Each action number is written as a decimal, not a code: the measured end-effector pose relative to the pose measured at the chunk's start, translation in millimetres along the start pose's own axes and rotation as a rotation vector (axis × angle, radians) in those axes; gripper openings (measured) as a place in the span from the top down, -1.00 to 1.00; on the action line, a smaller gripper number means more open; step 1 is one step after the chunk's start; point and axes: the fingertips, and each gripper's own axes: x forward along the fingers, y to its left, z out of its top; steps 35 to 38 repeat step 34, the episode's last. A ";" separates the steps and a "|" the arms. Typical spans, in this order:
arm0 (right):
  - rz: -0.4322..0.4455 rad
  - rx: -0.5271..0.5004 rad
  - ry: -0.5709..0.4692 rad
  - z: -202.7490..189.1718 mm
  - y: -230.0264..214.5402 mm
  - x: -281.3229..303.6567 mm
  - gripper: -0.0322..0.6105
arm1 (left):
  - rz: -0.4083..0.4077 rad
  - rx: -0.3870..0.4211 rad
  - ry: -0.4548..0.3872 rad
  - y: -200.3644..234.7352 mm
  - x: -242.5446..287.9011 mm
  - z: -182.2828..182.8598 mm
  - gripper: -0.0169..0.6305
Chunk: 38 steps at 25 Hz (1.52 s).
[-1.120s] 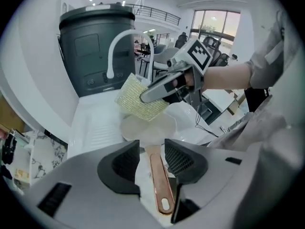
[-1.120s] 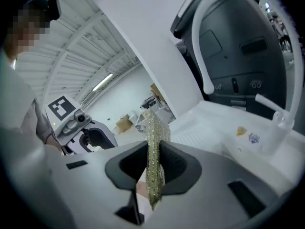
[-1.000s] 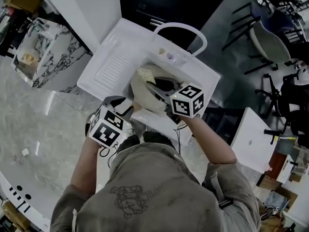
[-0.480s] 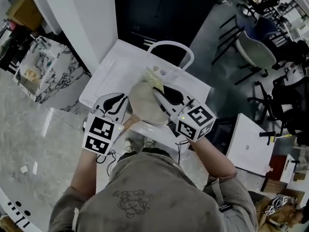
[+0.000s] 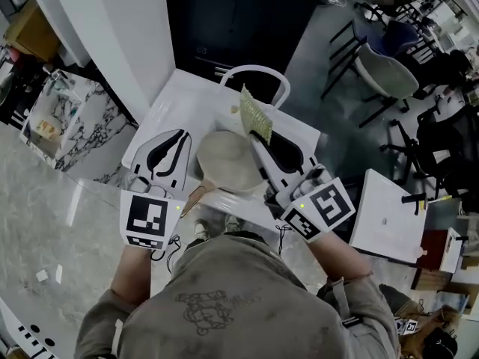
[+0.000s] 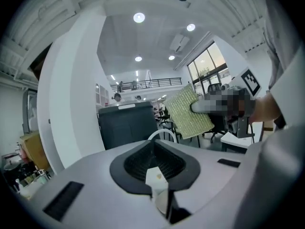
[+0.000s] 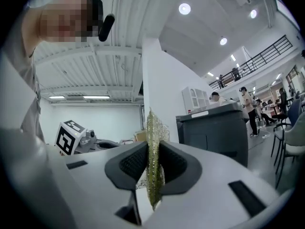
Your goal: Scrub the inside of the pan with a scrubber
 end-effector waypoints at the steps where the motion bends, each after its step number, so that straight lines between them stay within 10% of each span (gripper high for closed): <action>1: -0.012 -0.001 -0.016 5.5 0.5 -5.2 0.67 | 0.014 0.002 -0.017 0.6 -1.9 4.2 0.84; 38: -0.104 -0.040 -0.062 6.5 15.7 -46.7 0.67 | 0.049 -0.015 -0.056 -6.4 -31.4 2.8 0.85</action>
